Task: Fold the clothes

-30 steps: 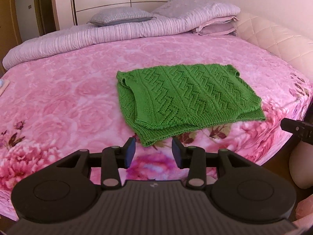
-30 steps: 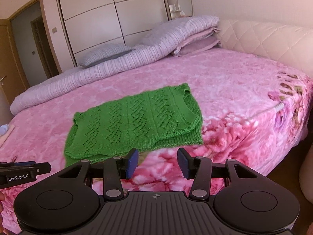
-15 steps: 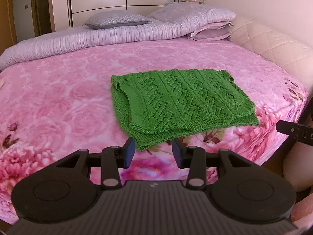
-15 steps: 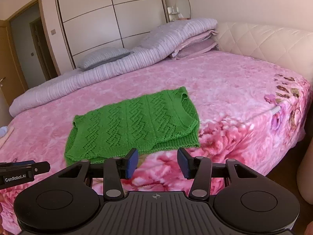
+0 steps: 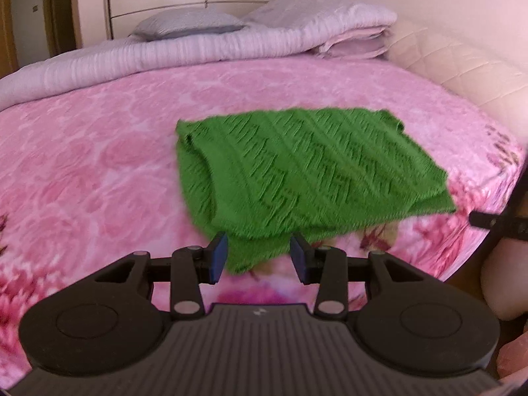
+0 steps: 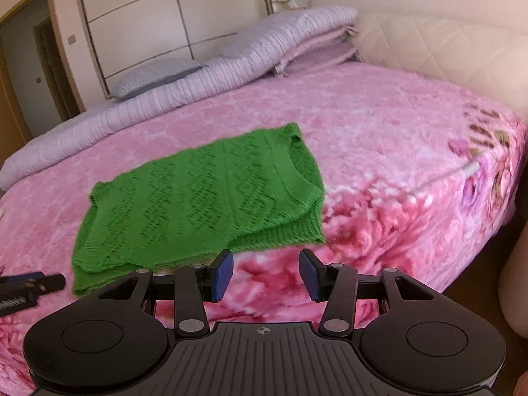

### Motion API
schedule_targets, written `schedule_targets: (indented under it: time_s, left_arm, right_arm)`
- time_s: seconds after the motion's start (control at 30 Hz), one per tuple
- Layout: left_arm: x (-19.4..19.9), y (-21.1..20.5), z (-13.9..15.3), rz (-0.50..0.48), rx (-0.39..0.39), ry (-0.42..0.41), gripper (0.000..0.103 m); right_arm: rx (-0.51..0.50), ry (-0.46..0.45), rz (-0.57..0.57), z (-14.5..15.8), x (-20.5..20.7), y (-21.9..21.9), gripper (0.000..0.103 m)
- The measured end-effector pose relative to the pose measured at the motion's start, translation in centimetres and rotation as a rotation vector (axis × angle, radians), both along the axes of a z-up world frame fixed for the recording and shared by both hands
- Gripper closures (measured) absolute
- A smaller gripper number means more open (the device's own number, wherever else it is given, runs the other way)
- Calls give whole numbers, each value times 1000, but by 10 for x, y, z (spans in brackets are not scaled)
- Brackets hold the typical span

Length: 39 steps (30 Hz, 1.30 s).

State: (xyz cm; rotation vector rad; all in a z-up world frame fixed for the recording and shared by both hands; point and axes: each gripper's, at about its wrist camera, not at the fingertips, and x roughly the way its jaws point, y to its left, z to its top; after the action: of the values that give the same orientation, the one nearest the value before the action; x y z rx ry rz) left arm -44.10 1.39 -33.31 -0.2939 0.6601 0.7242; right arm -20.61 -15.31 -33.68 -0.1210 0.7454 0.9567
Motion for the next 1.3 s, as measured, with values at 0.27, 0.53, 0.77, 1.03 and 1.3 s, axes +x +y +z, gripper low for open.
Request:
schedule_targets:
  time_s: [0.27, 0.53, 0.77, 1.03, 1.3]
  left_arm:
    - [21, 25, -6, -76, 17, -39, 67]
    - [46, 50, -29, -122, -10, -21, 73]
    - [48, 56, -48, -154, -13, -1, 77]
    - [36, 75, -47, -131, -100, -80, 80]
    - [30, 83, -48, -121, -153, -136, 81]
  right_arm:
    - [244, 376, -94, -39, 82, -21, 55]
    - [356, 550, -172, -62, 148, -9, 55]
    - [360, 599, -166, -79, 164, 11, 55]
    - [411, 690, -141, -87, 173, 13, 55]
    - [408, 676, -85, -84, 175, 29, 56]
